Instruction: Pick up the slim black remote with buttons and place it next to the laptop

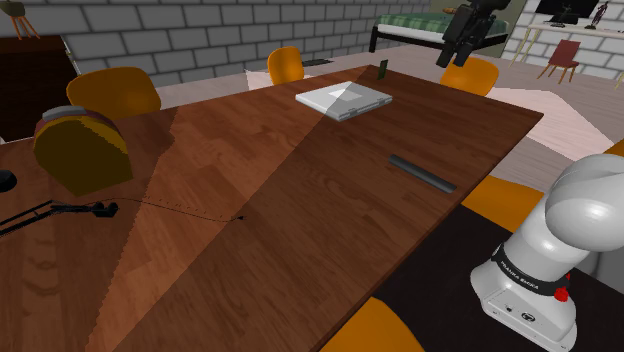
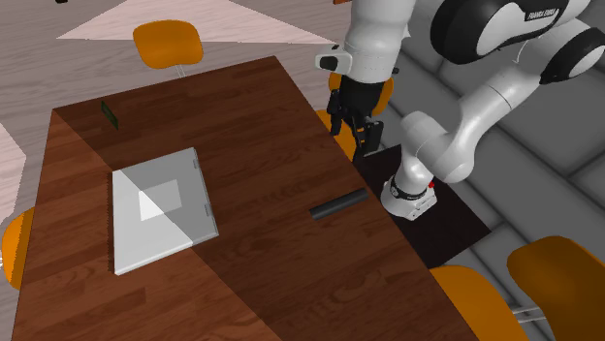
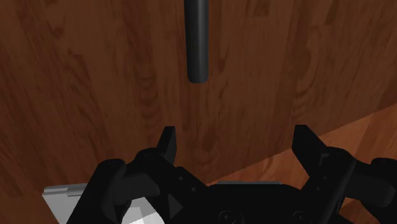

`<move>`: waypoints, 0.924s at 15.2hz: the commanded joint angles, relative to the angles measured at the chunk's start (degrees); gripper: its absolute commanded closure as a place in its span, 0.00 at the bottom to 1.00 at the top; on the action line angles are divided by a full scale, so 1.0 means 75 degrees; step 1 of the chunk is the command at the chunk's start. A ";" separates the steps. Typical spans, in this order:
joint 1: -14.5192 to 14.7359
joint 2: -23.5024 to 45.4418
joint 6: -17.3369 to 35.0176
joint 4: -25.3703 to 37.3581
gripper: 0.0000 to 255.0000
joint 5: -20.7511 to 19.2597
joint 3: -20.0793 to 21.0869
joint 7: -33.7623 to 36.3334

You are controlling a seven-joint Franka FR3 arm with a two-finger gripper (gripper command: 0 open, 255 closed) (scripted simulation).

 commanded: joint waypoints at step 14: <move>-0.0239 0.0184 0.2432 -0.3005 0.00 -0.0483 0.0958 0.0799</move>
